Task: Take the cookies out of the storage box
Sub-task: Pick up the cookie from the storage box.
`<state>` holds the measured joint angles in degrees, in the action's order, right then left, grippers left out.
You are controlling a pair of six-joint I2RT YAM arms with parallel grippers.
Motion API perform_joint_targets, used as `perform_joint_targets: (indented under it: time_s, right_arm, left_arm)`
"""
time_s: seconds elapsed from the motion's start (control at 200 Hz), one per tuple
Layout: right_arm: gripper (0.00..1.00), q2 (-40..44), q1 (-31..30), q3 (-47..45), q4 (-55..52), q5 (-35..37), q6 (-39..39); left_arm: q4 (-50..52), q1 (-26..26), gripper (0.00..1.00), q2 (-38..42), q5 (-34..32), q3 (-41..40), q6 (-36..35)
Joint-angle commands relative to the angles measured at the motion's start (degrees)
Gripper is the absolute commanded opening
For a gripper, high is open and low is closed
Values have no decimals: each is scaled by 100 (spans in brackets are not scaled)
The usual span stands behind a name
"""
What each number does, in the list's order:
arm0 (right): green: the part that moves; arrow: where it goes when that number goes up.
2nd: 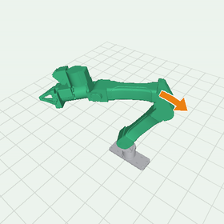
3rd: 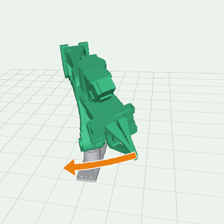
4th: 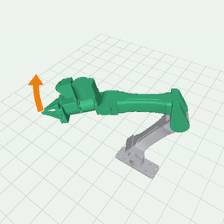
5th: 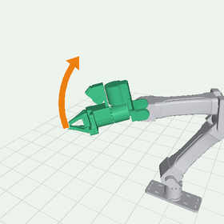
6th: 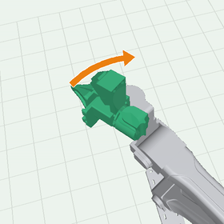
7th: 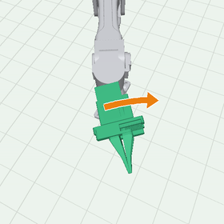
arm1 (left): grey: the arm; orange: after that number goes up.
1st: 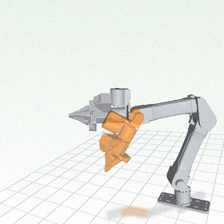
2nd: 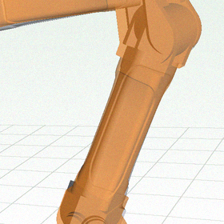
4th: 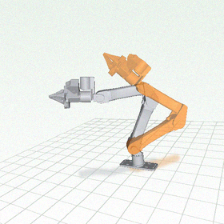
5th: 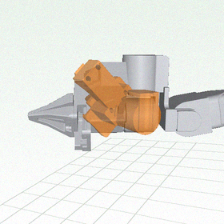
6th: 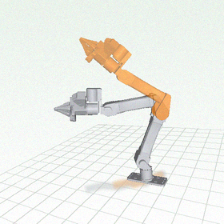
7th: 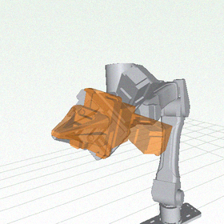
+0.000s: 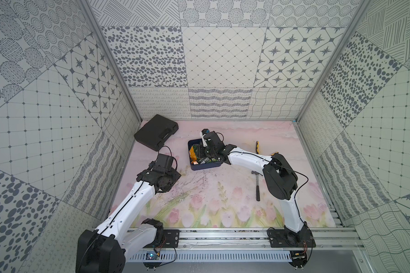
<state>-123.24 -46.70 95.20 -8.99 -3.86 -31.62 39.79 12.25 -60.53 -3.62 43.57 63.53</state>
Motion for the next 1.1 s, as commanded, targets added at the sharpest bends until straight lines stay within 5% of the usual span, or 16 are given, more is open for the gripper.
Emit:
perform_joint_targets:
  time_s: [0.0, 0.55, 0.87, 1.095]
  right_arm:
    - [43, -268, -39, 332, -15, -131, -116]
    - [37, -1247, -50, 1303, -23, -10, -118]
    - [2, -1306, -49, 1520, 5, -113, -64]
    - [0, -630, -49, 1102, 142, -161, -151]
  left_arm:
    - [249, -26, 56, 85, -100, -68, 270]
    - [308, -69, 57, 222, -34, -104, 223]
    - [345, -129, 57, 296, -34, -95, 186]
    - [354, -188, 57, 442, -116, -121, 234]
